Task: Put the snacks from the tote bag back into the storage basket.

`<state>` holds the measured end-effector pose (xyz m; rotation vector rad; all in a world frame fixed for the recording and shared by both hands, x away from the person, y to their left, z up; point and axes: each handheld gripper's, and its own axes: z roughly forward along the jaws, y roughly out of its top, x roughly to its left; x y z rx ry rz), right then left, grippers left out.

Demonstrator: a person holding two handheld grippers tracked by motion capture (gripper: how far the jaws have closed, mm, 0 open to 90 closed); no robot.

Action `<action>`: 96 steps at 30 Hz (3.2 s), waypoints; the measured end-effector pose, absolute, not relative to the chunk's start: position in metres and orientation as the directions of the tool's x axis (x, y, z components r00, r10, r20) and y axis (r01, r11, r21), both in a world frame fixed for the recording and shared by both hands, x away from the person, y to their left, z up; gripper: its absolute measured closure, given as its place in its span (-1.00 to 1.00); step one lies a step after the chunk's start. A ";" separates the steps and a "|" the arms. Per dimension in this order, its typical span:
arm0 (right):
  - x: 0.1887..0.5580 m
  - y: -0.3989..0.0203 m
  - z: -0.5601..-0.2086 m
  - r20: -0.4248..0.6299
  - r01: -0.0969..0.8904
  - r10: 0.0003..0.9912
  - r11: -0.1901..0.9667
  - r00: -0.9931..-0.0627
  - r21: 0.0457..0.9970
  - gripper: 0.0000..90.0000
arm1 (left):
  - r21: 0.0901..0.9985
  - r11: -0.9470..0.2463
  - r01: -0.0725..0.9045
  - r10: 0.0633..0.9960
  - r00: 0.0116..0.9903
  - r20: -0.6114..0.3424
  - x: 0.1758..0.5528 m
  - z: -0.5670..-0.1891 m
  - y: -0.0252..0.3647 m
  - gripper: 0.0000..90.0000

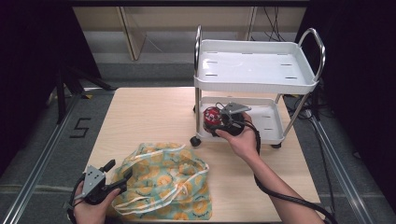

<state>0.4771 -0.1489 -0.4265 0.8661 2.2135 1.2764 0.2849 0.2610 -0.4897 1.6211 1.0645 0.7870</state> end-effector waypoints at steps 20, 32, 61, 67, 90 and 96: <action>0.480 -0.146 -0.432 -0.076 0.295 0.702 0.392 -0.708 0.872 -0.42 | 0.959 -0.109 0.261 0.916 0.400 -0.004 0.285 -0.490 0.261 -0.39; 0.479 -0.144 -0.436 -0.075 0.299 0.697 0.398 -0.713 0.867 -0.42 | 0.959 -0.110 0.261 0.916 0.401 -0.004 0.285 -0.489 0.261 -0.39; 0.479 -0.141 -0.442 -0.071 0.310 0.694 0.409 -0.717 0.858 -0.42 | 0.959 -0.111 0.261 0.916 0.401 -0.003 0.285 -0.489 0.261 -0.39; 0.478 -0.140 -0.443 -0.064 0.313 0.690 0.407 -0.721 0.858 -0.42 | 0.960 -0.110 0.259 0.917 0.400 -0.003 0.285 -0.489 0.261 -0.39; 0.479 -0.139 -0.449 -0.063 0.319 0.685 0.417 -0.726 0.851 -0.42 | 0.959 -0.111 0.261 0.916 0.401 -0.004 0.284 -0.489 0.261 -0.39; 0.479 -0.139 -0.450 -0.061 0.321 0.683 0.418 -0.727 0.850 -0.42 | 0.959 -0.110 0.261 0.916 0.401 -0.004 0.284 -0.489 0.261 -0.39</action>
